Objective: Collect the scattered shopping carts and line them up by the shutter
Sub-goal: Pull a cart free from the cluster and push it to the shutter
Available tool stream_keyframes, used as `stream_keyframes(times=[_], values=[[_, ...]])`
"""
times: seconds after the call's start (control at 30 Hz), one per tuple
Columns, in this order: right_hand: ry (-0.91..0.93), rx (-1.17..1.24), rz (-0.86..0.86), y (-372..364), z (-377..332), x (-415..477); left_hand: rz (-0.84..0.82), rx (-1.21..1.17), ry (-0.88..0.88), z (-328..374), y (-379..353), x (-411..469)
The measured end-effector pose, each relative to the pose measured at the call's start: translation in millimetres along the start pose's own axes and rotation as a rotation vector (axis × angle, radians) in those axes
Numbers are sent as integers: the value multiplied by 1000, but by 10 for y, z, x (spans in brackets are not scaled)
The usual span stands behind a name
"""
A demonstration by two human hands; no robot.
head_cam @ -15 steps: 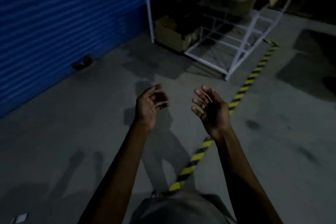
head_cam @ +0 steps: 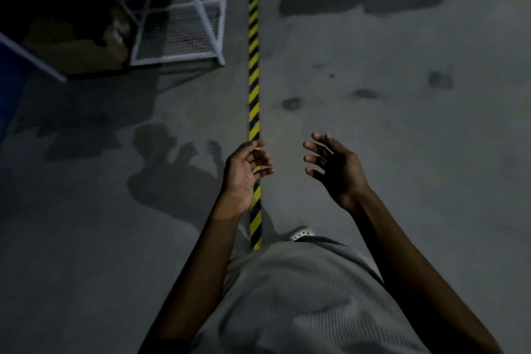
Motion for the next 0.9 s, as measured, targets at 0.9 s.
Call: stream_keyframes(times=[0.9], values=[[413,501,950,4267,-2634,-306,-874,801,127,-1652,-6220,1626]])
Point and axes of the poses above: each hand's wrist, its own x-axis towards the middle knuckle, its own y-axis out of the back of the hand, z = x × y, the point moved 5 cm from there along x, towards the middle knuckle, and after that the axes turned 1 degree about z, right-handed, at the moved point
